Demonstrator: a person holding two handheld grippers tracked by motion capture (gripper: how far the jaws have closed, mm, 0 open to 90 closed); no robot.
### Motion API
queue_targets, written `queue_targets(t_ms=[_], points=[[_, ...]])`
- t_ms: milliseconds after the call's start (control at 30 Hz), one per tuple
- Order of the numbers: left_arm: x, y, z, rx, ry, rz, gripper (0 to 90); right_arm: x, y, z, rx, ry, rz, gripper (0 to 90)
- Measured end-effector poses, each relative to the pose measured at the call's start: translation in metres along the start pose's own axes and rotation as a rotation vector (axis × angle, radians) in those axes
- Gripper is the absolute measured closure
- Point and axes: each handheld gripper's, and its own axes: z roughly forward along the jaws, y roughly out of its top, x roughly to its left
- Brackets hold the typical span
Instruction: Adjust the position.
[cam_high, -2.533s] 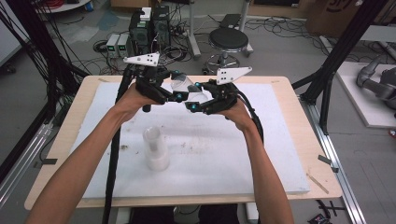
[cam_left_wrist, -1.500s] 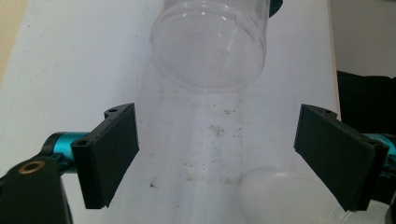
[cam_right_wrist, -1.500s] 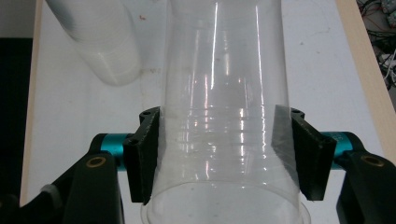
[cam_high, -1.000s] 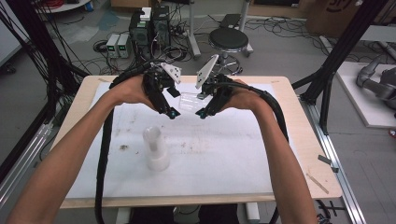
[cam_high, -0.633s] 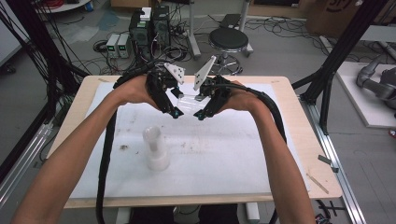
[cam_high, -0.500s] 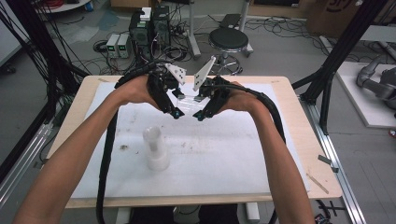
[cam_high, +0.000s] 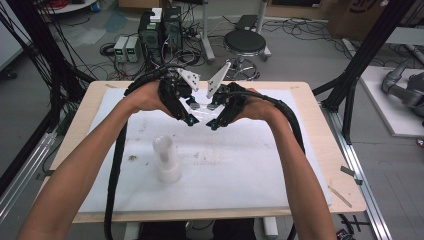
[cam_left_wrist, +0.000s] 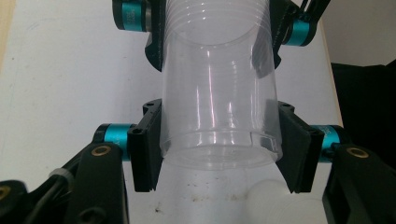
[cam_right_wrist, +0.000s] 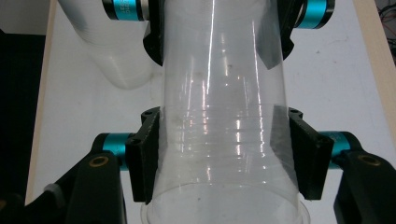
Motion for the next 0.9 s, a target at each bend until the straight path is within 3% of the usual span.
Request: queue_targets(t_ms=[300, 333, 367, 500, 633, 667, 700, 733, 767, 800, 900], points=[[-0.001, 0.000, -0.001, -0.005, 0.006, -0.001, 41.7, -0.001, 0.000, 0.000, -0.006, 0.002, 0.005, 37.6], [0.001, 0.000, -0.002, 0.017, 0.010, 0.028, 41.7, -0.001, 0.000, 0.000, -0.006, 0.002, 0.005, 37.4], [-0.001, 0.000, -0.001, -0.008, 0.008, 0.002, 41.8, 0.000, 0.000, 0.000, -0.008, 0.006, 0.006, 36.0], [-0.002, 0.000, -0.002, -0.004, 0.007, 0.007, 41.8, 0.000, -0.001, 0.000, -0.036, -0.023, 0.017, 13.8], [-0.002, -0.001, -0.003, -0.008, 0.013, 0.009, 41.8, -0.001, -0.002, -0.003, -0.055, -0.023, 0.018, 13.6], [-0.002, -0.001, -0.004, -0.007, 0.017, 0.008, 41.8, -0.001, -0.002, -0.004, -0.066, -0.023, 0.022, 13.6], [-0.001, -0.002, -0.005, -0.013, 0.021, 0.004, 41.8, -0.001, -0.005, -0.009, -0.115, -0.019, 0.033, 13.6], [-0.001, -0.003, -0.005, -0.020, 0.021, 0.001, 41.8, -0.001, -0.005, -0.009, -0.115, -0.019, 0.033, 13.6], [0.000, -0.005, -0.007, -0.023, 0.023, 0.002, 41.8, -0.002, -0.010, -0.013, -0.167, -0.027, 0.051, 13.5], [0.001, -0.007, -0.008, -0.029, 0.030, 0.002, 41.8, -0.002, -0.010, -0.013, -0.167, -0.027, 0.051, 13.5], [0.002, -0.015, -0.012, -0.071, 0.032, -0.009, 41.9, -0.004, -0.022, -0.023, -0.274, -0.040, 0.083, 13.5]])
